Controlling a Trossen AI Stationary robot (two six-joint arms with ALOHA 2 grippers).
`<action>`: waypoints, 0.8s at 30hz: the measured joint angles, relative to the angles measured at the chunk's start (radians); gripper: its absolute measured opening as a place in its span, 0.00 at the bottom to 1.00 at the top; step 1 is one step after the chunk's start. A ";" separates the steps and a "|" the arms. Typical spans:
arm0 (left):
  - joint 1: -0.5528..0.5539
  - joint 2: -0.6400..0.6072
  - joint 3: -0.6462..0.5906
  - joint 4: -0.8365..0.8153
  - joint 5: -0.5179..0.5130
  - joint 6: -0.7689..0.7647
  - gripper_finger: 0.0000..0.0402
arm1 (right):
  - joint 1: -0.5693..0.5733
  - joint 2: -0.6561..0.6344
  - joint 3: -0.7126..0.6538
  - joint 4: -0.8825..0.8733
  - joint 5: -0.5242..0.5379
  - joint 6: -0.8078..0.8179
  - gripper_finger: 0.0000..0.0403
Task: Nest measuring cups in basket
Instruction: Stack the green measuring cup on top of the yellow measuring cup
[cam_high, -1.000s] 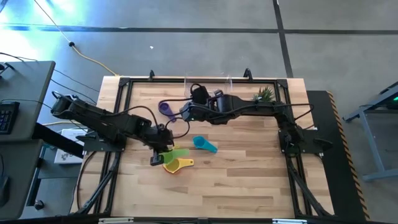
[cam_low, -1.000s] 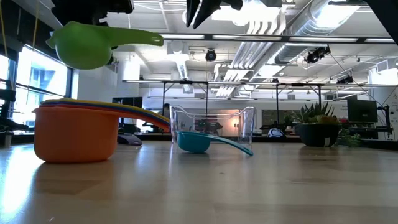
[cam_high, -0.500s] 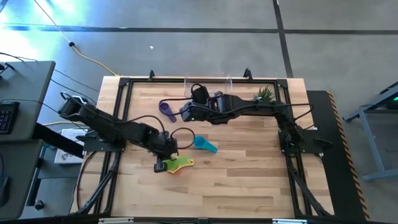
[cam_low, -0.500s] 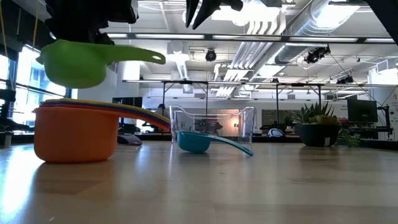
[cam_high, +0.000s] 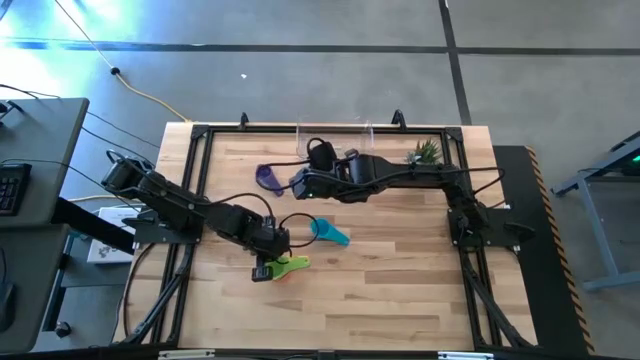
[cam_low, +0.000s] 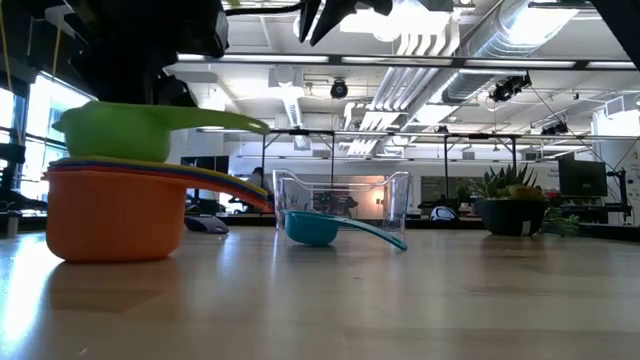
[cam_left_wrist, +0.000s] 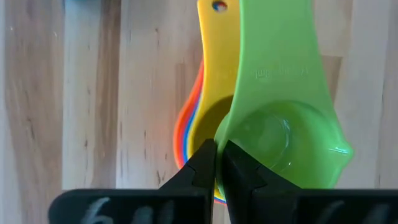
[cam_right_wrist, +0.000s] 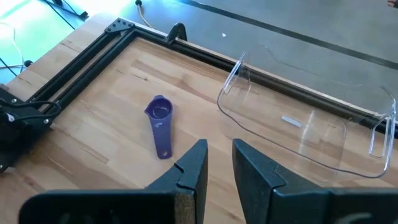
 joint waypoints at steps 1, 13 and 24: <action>0.000 -0.001 0.000 0.004 -0.007 0.000 0.03 | 0.003 0.000 0.000 -0.002 0.001 0.000 0.17; 0.001 -0.001 0.000 -0.015 -0.036 0.000 0.03 | 0.021 0.000 0.000 -0.022 0.005 0.000 0.17; 0.001 -0.001 0.000 -0.026 -0.037 0.000 0.08 | 0.021 0.000 0.000 -0.023 0.005 0.000 0.17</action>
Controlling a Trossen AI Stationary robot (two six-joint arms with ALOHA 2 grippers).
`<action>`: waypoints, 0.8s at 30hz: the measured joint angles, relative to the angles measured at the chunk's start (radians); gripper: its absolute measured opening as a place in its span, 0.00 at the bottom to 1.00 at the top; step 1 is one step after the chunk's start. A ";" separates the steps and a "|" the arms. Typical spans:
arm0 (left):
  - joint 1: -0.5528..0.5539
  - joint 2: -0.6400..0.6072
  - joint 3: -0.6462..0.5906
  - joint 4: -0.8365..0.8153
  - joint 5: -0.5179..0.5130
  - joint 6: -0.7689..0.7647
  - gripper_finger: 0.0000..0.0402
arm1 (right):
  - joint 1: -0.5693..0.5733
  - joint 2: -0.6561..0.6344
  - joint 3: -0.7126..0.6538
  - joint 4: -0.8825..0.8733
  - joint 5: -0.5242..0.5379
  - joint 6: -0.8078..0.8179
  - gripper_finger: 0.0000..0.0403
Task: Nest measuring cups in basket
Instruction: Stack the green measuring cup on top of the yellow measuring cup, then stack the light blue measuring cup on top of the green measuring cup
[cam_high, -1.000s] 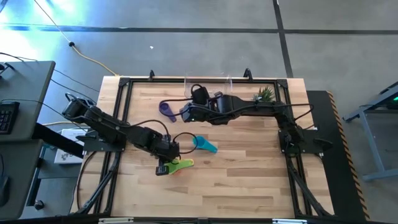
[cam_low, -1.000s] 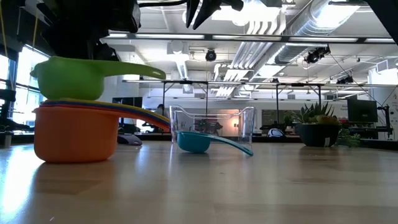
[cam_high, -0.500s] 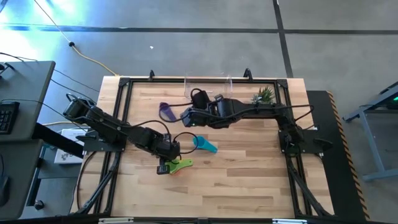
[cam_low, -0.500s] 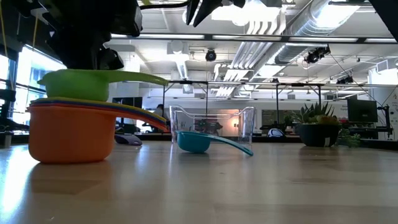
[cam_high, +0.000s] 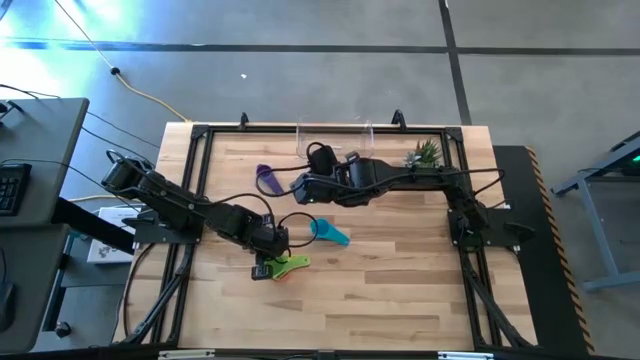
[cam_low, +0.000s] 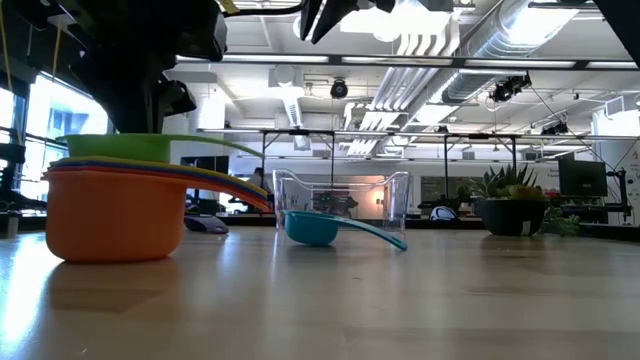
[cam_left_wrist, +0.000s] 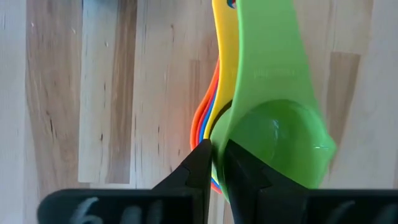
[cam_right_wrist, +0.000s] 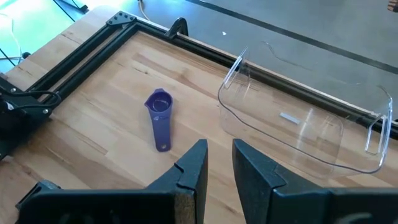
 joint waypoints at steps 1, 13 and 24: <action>0.000 0.000 0.000 0.001 0.000 0.000 0.08 | 0.000 0.000 0.000 0.000 0.000 0.000 0.17; 0.000 0.000 0.000 0.002 0.000 0.000 0.14 | 0.000 0.000 0.000 0.000 0.000 0.000 0.17; 0.000 -0.010 0.000 -0.023 -0.007 0.000 0.16 | 0.000 0.000 0.000 -0.011 -0.017 0.000 0.17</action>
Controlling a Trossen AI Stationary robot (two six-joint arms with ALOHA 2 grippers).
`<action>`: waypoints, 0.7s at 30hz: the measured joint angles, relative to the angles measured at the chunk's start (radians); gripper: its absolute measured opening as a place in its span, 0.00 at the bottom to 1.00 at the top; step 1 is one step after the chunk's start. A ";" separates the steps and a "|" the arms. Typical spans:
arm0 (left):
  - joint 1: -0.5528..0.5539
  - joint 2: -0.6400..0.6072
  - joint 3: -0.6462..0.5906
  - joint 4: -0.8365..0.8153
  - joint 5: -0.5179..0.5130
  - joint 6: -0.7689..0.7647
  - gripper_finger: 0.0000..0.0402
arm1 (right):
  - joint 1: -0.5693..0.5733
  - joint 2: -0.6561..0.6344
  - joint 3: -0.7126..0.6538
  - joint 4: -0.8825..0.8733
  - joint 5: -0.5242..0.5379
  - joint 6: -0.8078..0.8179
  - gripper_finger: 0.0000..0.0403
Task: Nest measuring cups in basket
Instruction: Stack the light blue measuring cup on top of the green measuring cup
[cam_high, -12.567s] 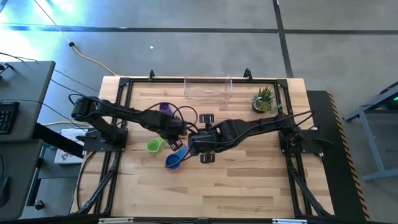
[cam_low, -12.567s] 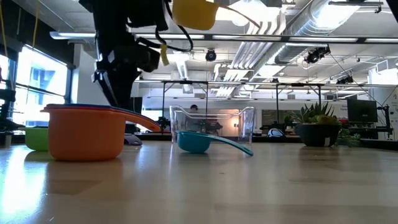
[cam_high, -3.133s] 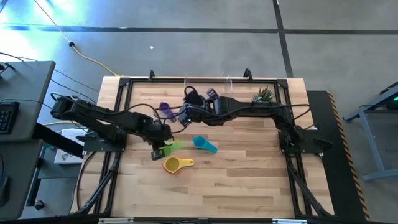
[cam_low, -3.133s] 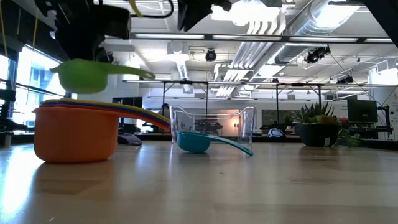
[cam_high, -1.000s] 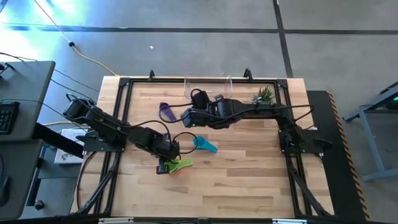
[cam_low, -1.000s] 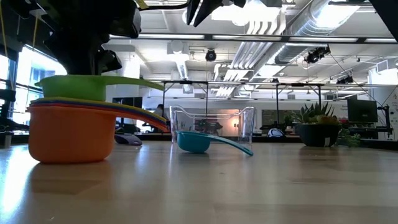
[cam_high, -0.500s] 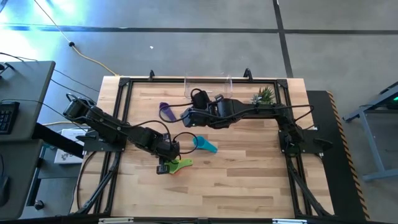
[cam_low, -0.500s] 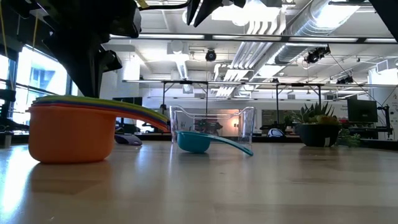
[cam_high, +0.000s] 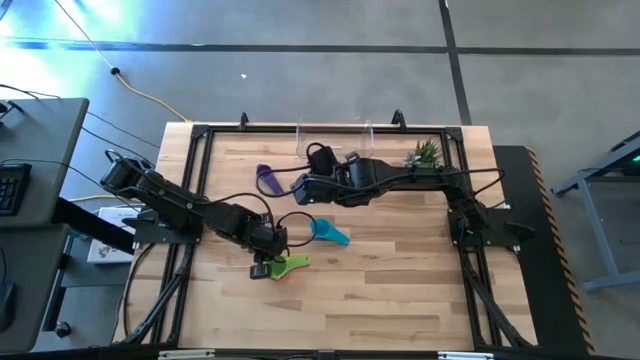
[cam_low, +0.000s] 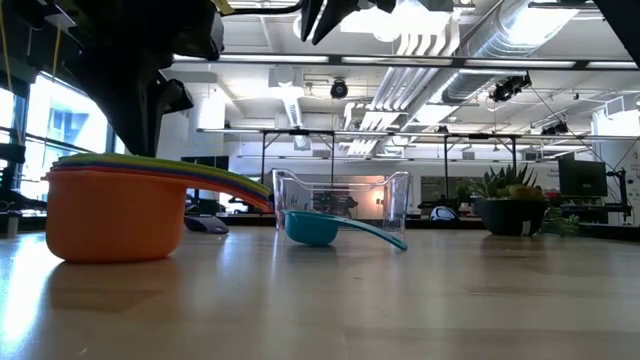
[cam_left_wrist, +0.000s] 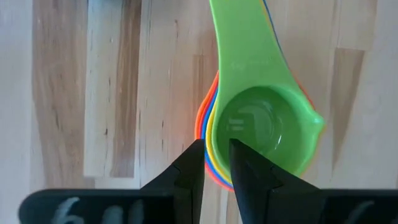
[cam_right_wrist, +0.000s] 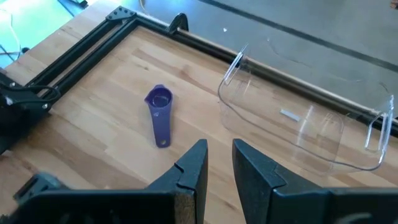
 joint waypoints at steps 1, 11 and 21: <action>0.000 -0.001 0.000 -0.008 0.000 -0.001 0.16 | 0.000 0.000 0.000 -0.001 -0.008 0.000 0.17; 0.035 -0.050 -0.001 -0.161 -0.003 -0.002 0.16 | -0.003 0.000 0.000 -0.117 -0.120 0.000 0.17; 0.098 -0.165 0.000 -0.284 -0.087 -0.001 0.16 | -0.003 0.000 -0.009 -0.172 -0.193 0.000 0.17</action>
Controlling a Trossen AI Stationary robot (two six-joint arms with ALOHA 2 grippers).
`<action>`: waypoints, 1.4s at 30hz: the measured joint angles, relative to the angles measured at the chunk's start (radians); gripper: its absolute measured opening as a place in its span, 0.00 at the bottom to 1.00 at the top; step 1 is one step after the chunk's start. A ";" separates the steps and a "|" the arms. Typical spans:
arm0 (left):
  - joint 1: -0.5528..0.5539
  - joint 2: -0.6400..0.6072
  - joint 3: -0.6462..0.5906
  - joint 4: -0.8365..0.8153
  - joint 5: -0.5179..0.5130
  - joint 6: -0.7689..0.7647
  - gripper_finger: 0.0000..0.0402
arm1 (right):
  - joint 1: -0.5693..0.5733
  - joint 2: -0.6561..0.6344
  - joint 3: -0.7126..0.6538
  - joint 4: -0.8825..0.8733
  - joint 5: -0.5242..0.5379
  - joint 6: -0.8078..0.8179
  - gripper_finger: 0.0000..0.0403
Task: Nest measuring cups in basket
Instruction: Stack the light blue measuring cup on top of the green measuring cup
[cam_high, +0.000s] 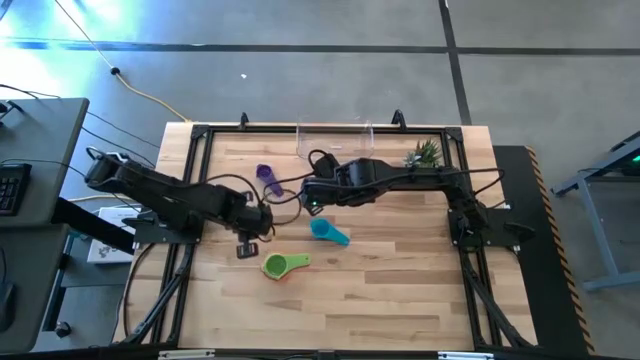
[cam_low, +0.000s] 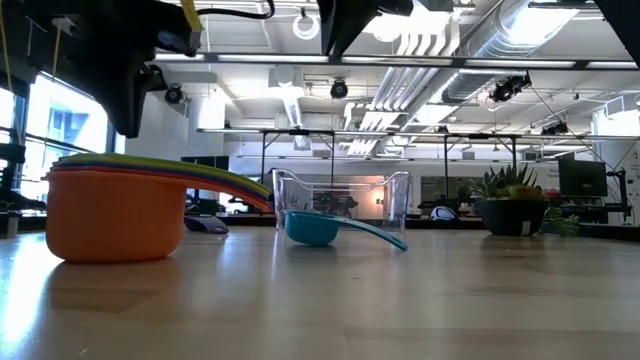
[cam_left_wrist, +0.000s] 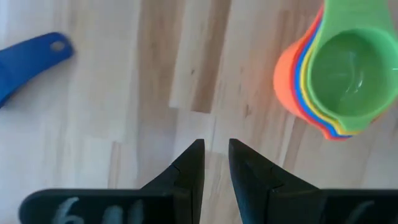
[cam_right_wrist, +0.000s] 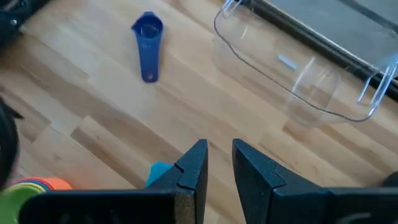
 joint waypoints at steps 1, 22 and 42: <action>0.008 -0.014 0.000 -0.006 0.000 0.000 0.16 | 0.000 -0.001 -0.012 0.002 -0.005 0.001 0.17; 0.174 -0.233 0.000 -0.113 -0.041 -0.041 0.16 | -0.022 0.000 -0.407 0.356 -0.296 -0.146 0.17; 0.271 -0.239 0.000 -0.123 -0.044 -0.167 0.16 | -0.062 0.002 -0.465 0.472 -0.427 -0.476 0.30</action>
